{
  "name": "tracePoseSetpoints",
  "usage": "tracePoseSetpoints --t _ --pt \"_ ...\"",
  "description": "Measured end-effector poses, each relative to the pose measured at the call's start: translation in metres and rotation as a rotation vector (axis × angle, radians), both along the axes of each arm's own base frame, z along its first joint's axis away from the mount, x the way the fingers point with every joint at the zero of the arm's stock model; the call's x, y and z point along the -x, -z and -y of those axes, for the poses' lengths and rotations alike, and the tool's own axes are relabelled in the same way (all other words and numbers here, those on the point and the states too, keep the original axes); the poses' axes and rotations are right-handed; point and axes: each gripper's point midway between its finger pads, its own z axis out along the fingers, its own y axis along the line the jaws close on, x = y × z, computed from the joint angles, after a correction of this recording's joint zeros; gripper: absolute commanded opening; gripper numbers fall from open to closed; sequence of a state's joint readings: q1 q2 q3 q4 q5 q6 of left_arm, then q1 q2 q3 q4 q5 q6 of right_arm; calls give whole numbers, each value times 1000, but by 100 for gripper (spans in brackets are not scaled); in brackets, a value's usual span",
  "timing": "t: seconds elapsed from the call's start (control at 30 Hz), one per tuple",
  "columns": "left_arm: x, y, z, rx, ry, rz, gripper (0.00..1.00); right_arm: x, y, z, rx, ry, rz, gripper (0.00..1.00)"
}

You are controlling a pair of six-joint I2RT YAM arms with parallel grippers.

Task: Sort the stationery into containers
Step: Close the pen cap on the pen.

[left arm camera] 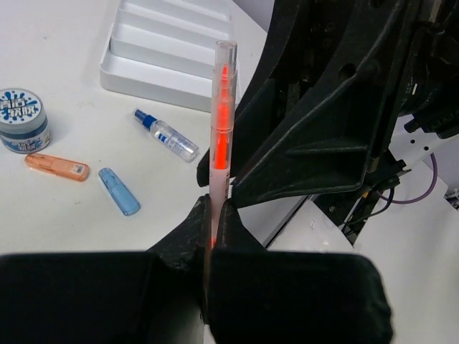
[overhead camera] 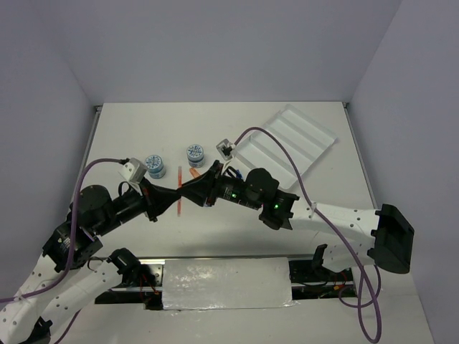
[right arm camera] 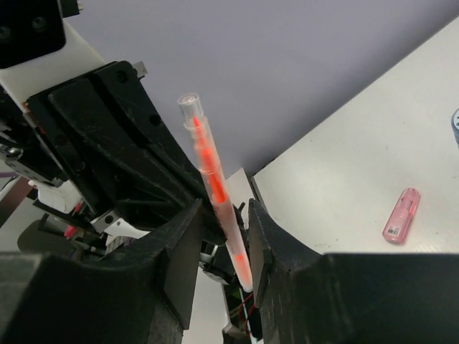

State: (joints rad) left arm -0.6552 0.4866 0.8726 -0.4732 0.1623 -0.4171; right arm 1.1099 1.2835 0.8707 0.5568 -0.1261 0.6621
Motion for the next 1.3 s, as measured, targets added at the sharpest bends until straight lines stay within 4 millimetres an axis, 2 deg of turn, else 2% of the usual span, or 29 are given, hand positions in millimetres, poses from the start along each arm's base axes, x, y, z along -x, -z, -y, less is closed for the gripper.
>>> tracePoseSetpoints --t 0.27,0.6,0.77,0.83,0.87,0.93,1.03,1.07,1.13,1.23,1.3 --pt "0 -12 5 33 21 36 0 6 -11 6 -11 -13 40 35" --pt "2 -13 11 42 63 41 0 5 -15 9 2 -1 111 35" --pt "11 -11 17 50 125 36 2 -2 -25 10 -4 38 145 35" --pt "12 -10 19 51 139 33 3 -4 -28 10 -5 49 154 27" --pt "13 -9 20 50 143 31 3 -4 -29 10 -4 50 159 17" --pt "13 -9 20 54 145 32 5 -5 -32 10 0 54 170 9" --pt "14 -11 20 58 145 38 17 -5 -33 10 -1 53 175 3" --pt "13 -11 19 58 143 38 25 -5 -33 10 -2 51 176 0" --pt "13 -11 19 59 141 41 37 -3 -34 10 -5 45 179 0" --pt "13 -11 19 59 138 38 61 -2 -36 9 -14 38 186 0" --pt "13 -11 19 60 137 38 62 -1 -37 9 -14 32 190 0"
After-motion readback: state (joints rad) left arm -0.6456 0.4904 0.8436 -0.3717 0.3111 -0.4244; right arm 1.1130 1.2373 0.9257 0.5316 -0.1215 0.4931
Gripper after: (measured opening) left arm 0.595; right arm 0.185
